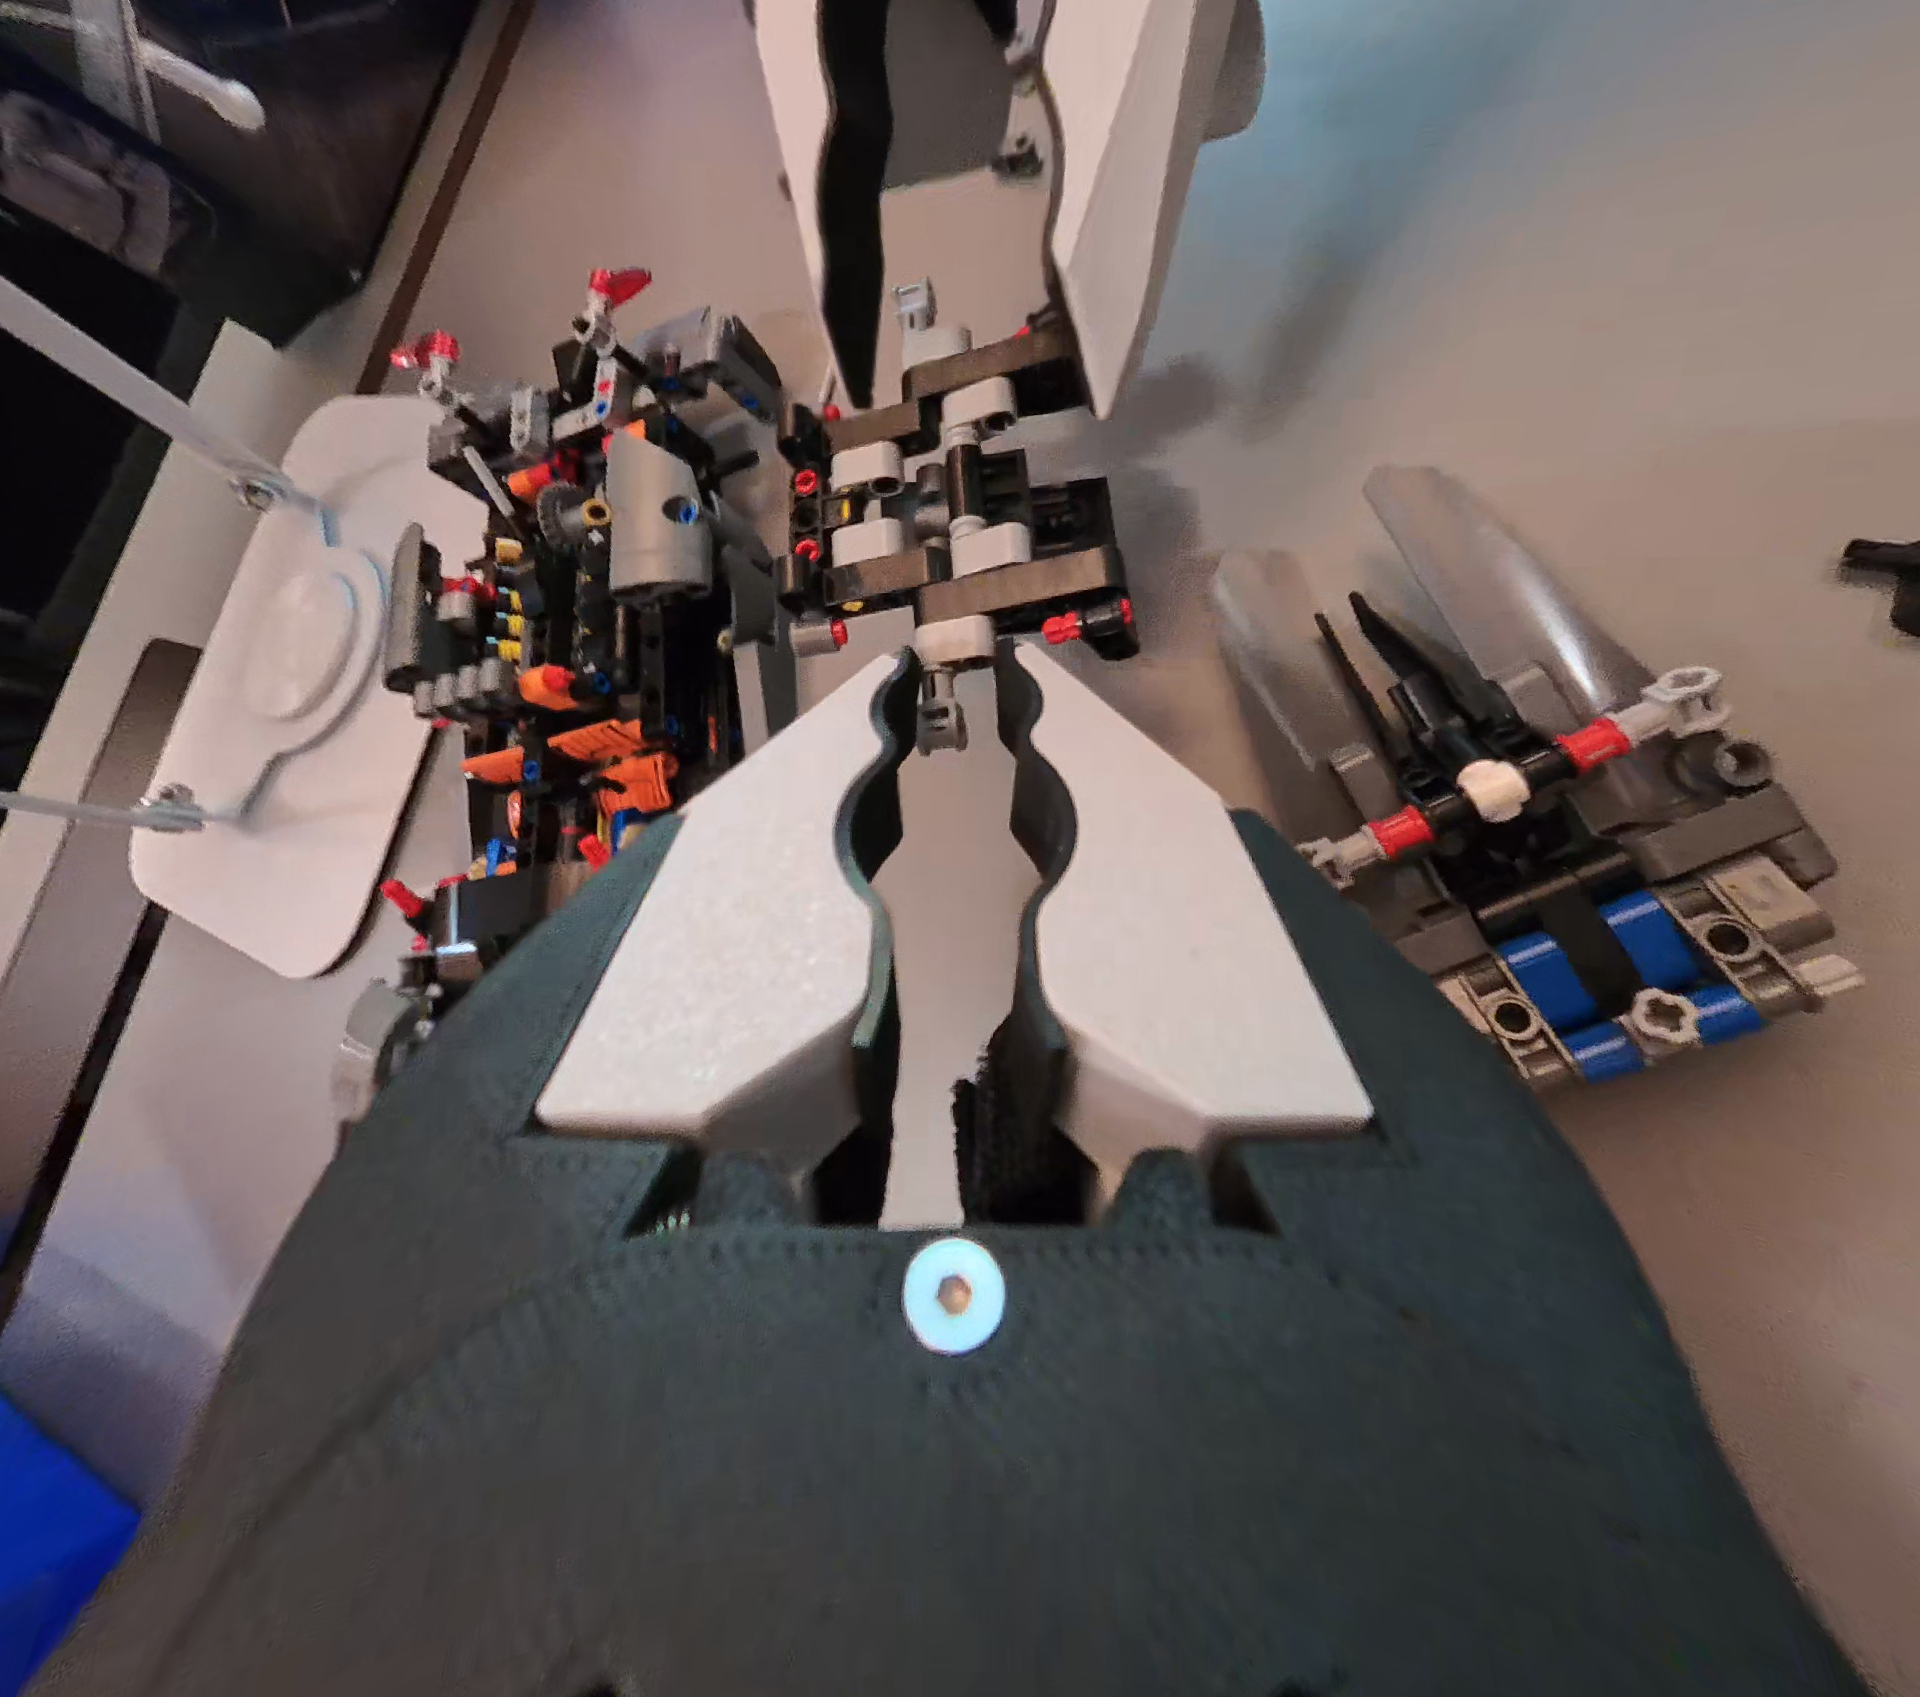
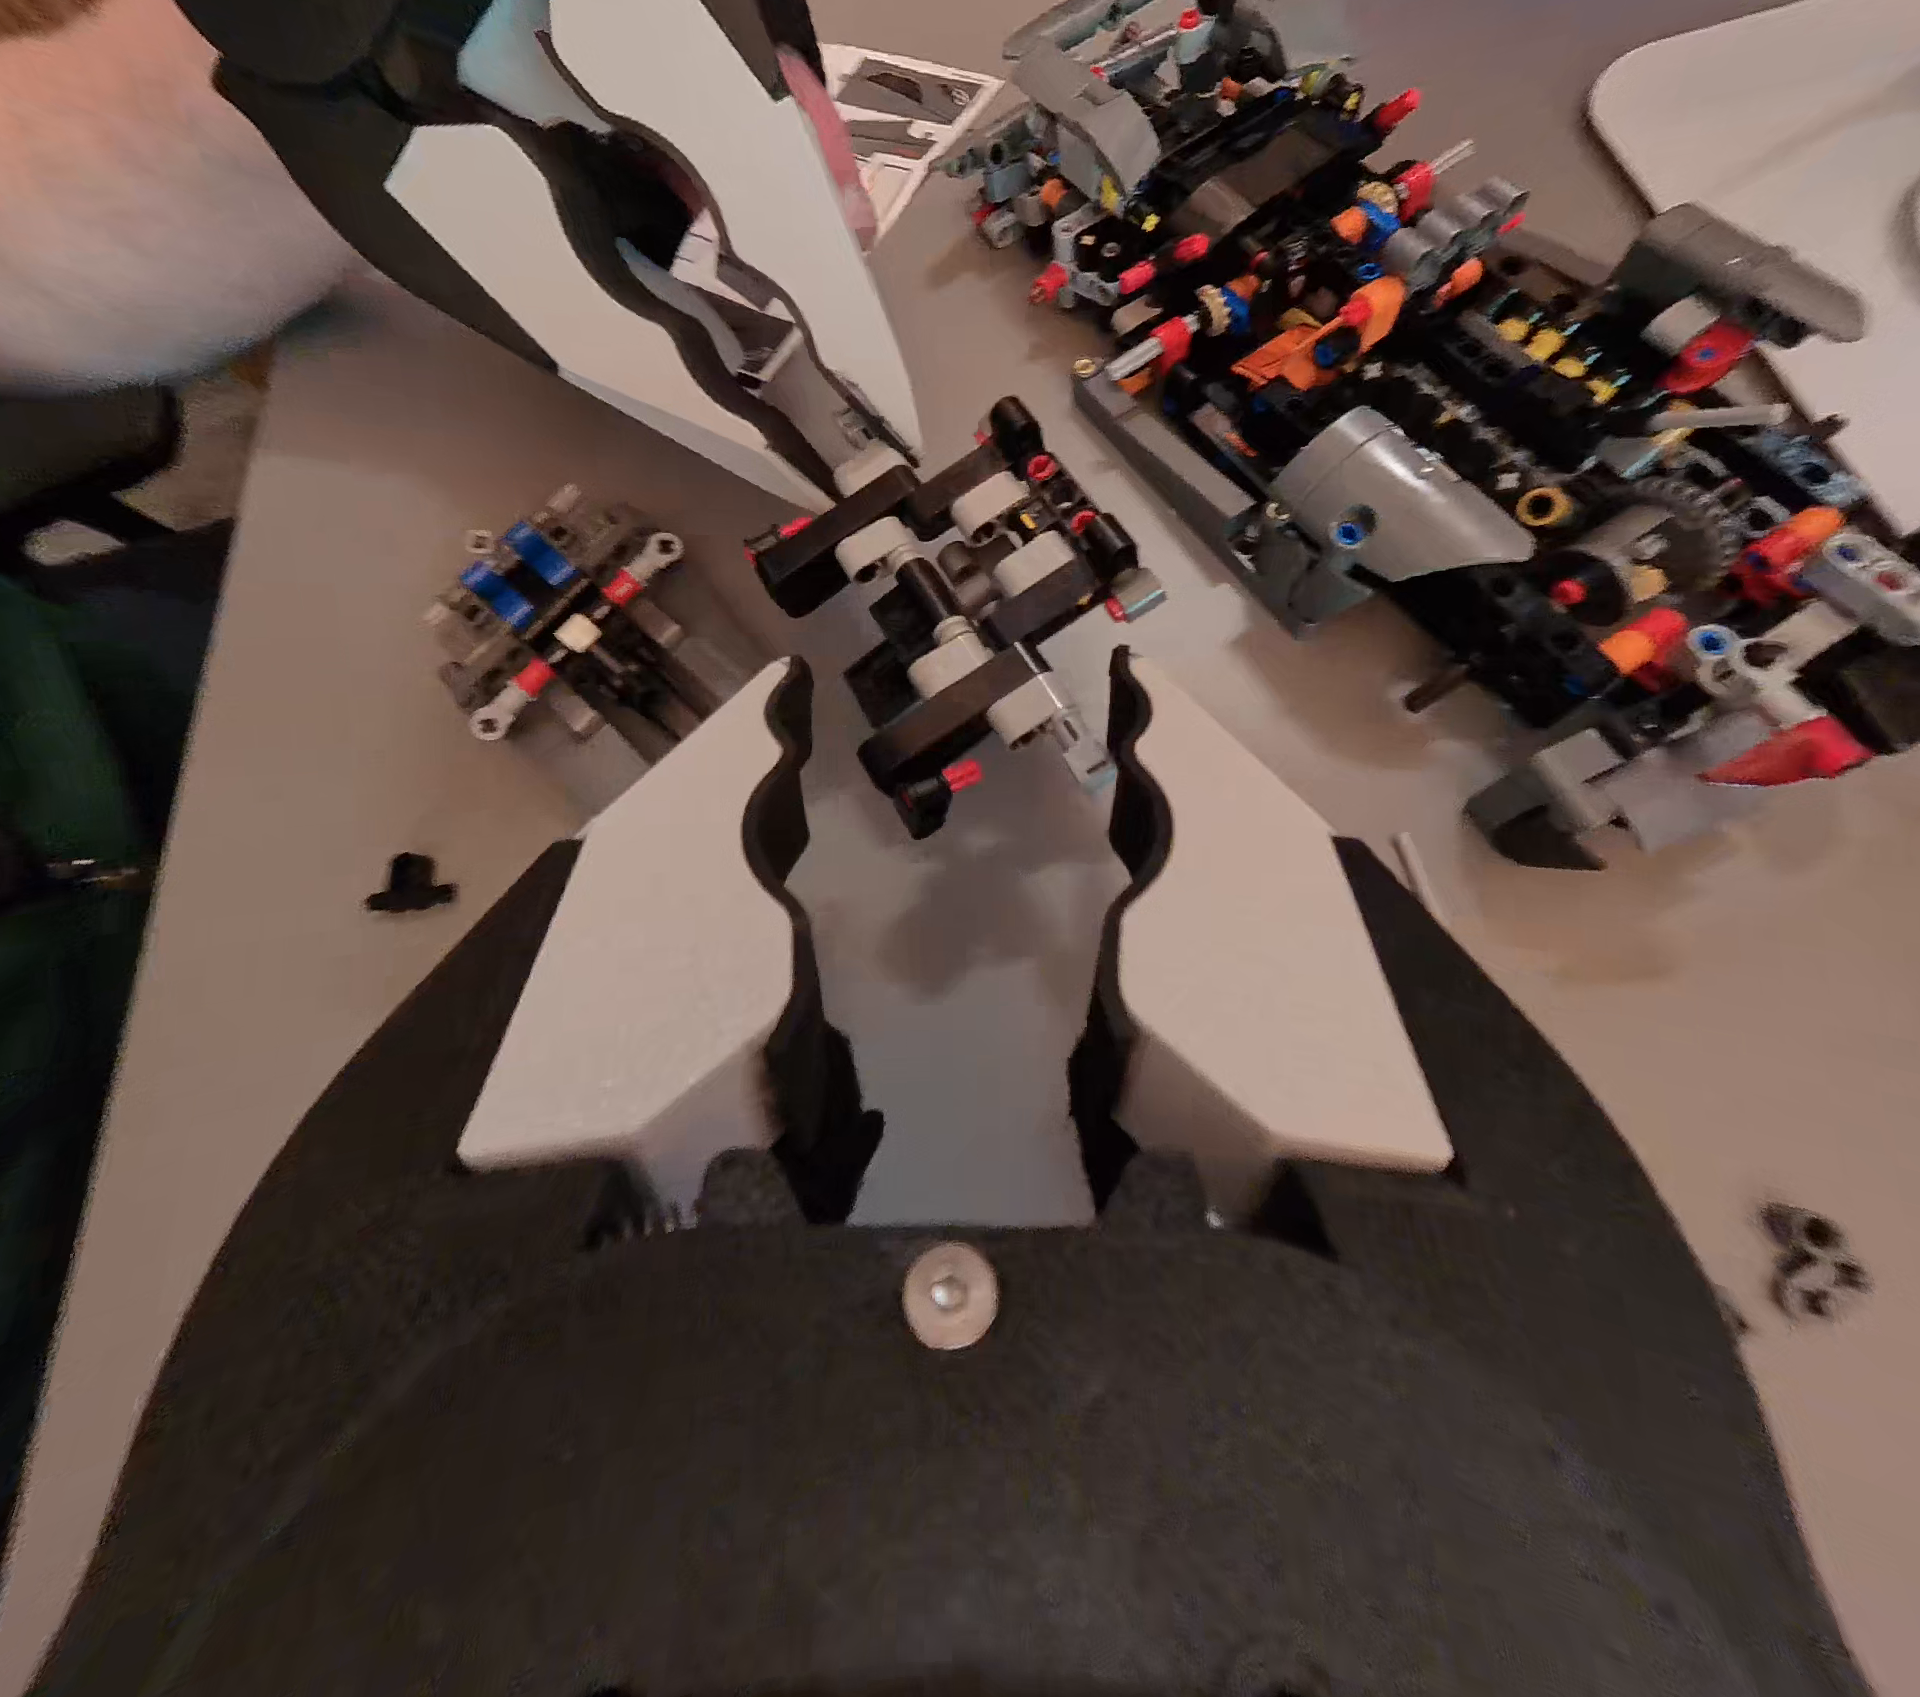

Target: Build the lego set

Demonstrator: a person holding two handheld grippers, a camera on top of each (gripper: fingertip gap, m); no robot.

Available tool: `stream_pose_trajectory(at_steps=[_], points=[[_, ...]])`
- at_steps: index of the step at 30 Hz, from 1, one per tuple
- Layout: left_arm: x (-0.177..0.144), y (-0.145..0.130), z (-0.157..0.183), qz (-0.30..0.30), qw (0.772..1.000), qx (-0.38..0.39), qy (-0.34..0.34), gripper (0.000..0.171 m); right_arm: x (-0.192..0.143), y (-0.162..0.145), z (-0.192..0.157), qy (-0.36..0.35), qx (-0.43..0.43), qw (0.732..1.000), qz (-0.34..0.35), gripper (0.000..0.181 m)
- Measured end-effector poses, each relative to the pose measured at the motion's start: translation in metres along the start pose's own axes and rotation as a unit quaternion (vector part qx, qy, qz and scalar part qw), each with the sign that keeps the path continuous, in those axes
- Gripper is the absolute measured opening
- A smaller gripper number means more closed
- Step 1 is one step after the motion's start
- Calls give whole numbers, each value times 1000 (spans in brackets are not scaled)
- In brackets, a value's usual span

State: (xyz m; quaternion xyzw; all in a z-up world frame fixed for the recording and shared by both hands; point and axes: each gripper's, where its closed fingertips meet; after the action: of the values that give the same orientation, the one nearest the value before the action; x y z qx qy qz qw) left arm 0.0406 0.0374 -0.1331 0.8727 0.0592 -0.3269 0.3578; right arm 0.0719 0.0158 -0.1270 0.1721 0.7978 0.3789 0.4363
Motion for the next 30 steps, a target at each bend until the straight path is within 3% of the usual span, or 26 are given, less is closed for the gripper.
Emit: stream_pose_trajectory(at_steps=[3,11,30], points=[[-4,12,-3,24,999,26,0,13,-3,5,-13,53,37,998,16,53],[-12,22,-4,73,996,43,7,14,-15,14,-16,55,77,994,48,27],[-24,34,-8,120,991,55,34,13,-35,32,-39,83,143,978,126,15]])
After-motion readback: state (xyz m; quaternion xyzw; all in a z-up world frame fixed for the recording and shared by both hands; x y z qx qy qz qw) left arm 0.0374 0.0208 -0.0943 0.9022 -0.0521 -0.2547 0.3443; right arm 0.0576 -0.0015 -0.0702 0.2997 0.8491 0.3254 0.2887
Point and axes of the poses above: each gripper's, where its closed fingertips meet, x out along the fingers, y out of its top, z = x × y across the jaws, and after that the axes turned 12 degrees about x, right-handed
